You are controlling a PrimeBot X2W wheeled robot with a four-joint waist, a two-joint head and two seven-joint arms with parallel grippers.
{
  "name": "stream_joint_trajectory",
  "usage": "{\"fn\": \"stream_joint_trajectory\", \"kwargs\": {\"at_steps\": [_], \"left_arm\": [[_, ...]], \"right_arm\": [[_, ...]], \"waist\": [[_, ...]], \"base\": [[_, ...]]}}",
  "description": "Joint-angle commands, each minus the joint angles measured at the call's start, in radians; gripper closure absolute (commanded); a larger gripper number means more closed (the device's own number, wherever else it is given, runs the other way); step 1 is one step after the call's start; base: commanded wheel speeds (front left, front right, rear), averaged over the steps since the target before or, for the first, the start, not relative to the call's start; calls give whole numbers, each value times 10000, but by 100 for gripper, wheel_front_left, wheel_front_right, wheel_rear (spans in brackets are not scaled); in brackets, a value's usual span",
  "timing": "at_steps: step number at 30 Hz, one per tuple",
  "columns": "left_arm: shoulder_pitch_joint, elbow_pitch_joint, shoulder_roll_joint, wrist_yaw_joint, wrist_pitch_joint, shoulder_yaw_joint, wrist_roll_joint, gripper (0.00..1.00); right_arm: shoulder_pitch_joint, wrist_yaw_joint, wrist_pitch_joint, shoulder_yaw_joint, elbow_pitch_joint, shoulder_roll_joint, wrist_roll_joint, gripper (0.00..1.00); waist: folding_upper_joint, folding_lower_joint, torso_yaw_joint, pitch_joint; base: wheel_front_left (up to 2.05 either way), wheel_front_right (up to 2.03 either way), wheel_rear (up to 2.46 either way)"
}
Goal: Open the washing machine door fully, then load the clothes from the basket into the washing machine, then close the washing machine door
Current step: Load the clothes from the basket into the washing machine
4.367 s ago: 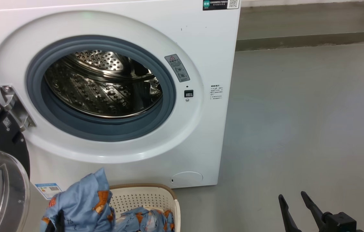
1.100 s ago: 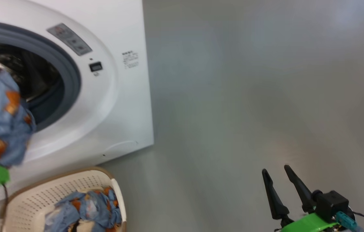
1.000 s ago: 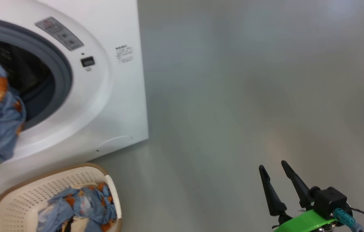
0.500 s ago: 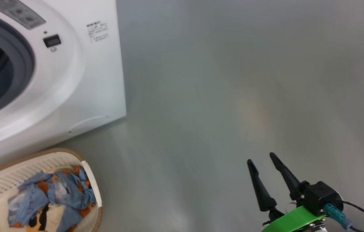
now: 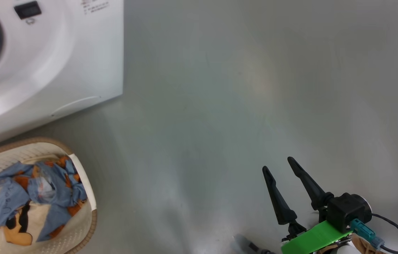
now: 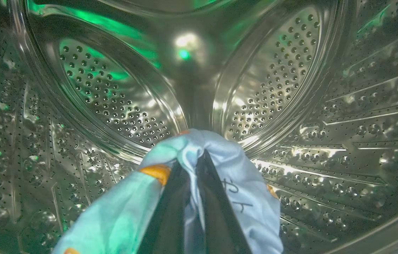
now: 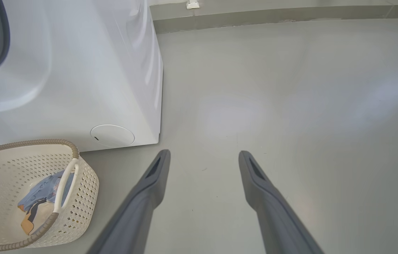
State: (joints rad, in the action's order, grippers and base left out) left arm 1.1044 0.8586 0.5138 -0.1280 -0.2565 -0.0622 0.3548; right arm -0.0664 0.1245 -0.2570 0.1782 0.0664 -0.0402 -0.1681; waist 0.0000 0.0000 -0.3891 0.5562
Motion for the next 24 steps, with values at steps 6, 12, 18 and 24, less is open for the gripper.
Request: {"fn": "stream_joint_trajectory", "kwargs": {"at_steps": [6,12,18,24], "left_arm": [[868,-521,927,-25,-53,145,773,100],[1096,-1285,1039,-25,-53,13,674,100],[989,-1510,913,-25,-53,-409,249,100],[855,-800,827,-1,-53,-304,-181,71]], "right_arm": [[147,62,-48,293,-448,-101,3,0],[143,62,-48,347,-536,-101,-158,0],[82,62,-48,364,-468,-101,-267,0],[40,62,-48,350,-375,-101,-267,0]], "waist": [[0,0,-211,680],[0,0,-257,915],[0,0,-247,906],[0,0,-188,772]], "base": [[0,0,0],[0,0,0],[0,0,0],[0,0,0]]}}
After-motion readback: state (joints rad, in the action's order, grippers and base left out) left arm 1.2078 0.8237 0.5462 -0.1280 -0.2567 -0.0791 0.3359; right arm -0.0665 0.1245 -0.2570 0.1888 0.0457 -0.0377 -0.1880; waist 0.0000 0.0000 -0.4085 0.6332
